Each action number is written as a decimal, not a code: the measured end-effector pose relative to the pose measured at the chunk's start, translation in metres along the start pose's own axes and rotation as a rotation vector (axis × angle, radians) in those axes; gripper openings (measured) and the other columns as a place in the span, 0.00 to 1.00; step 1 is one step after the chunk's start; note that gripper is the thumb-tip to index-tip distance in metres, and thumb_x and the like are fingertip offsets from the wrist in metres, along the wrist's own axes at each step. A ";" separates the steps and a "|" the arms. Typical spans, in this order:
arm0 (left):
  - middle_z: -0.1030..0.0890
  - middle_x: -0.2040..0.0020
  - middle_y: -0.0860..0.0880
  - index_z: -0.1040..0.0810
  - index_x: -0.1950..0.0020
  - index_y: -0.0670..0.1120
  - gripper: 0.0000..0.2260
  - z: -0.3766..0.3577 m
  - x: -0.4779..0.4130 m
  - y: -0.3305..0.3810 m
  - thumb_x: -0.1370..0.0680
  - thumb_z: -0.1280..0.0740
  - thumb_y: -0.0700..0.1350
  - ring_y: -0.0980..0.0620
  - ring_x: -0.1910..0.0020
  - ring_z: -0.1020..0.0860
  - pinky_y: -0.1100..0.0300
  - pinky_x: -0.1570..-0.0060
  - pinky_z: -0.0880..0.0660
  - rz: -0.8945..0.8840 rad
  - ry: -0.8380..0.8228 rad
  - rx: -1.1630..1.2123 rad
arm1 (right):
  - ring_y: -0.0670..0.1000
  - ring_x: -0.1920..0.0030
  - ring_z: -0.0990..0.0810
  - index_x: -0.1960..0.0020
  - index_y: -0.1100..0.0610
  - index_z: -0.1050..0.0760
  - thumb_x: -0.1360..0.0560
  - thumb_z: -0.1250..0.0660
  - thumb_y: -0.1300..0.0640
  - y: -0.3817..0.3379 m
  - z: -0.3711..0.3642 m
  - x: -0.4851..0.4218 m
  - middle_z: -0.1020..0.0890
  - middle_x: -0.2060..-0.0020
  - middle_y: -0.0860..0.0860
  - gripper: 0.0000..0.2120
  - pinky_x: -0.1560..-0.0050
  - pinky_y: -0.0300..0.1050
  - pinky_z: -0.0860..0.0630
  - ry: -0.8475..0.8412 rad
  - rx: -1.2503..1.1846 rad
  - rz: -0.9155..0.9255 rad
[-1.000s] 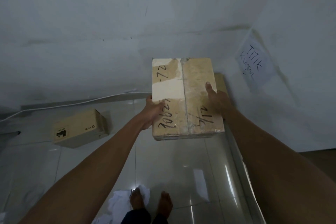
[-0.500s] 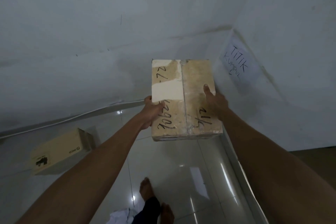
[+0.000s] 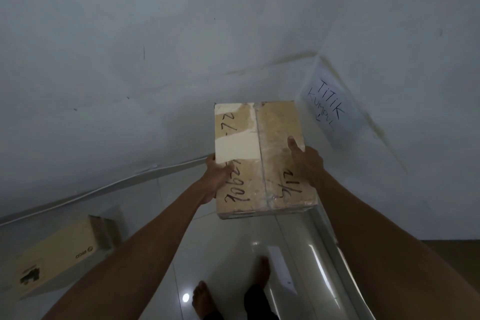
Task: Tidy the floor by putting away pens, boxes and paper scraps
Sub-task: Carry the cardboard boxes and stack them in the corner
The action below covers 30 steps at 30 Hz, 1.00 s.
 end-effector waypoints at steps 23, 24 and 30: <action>0.29 0.47 0.49 0.47 0.33 0.48 0.25 -0.088 -0.135 -0.021 0.22 0.36 0.52 0.51 0.55 0.23 0.43 0.54 0.22 0.242 -0.009 -0.112 | 0.61 0.31 0.32 0.28 0.63 0.36 0.23 0.43 0.35 0.034 -0.012 -0.196 0.30 0.30 0.60 0.36 0.34 0.51 0.34 -0.120 0.017 -0.052; 0.30 0.45 0.47 0.46 0.34 0.48 0.25 -0.089 -0.143 -0.024 0.22 0.35 0.51 0.51 0.54 0.23 0.42 0.55 0.21 0.247 -0.011 -0.125 | 0.61 0.31 0.32 0.28 0.63 0.36 0.23 0.43 0.35 0.037 -0.016 -0.204 0.31 0.30 0.60 0.36 0.34 0.51 0.34 -0.118 0.024 -0.059; 0.34 0.38 0.44 0.45 0.39 0.46 0.20 -0.095 -0.177 -0.040 0.21 0.34 0.45 0.52 0.52 0.25 0.60 0.76 0.22 0.260 -0.049 -0.122 | 0.59 0.28 0.36 0.25 0.59 0.41 0.25 0.43 0.32 0.056 -0.044 -0.242 0.36 0.27 0.58 0.40 0.31 0.51 0.37 -0.141 0.027 -0.098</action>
Point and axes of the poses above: each hand's wrist, its own x-axis away from the middle knuckle, its own z-axis out of the back of the hand, y = z × x, the point moved 7 cm from there along -x, towards the middle knuckle
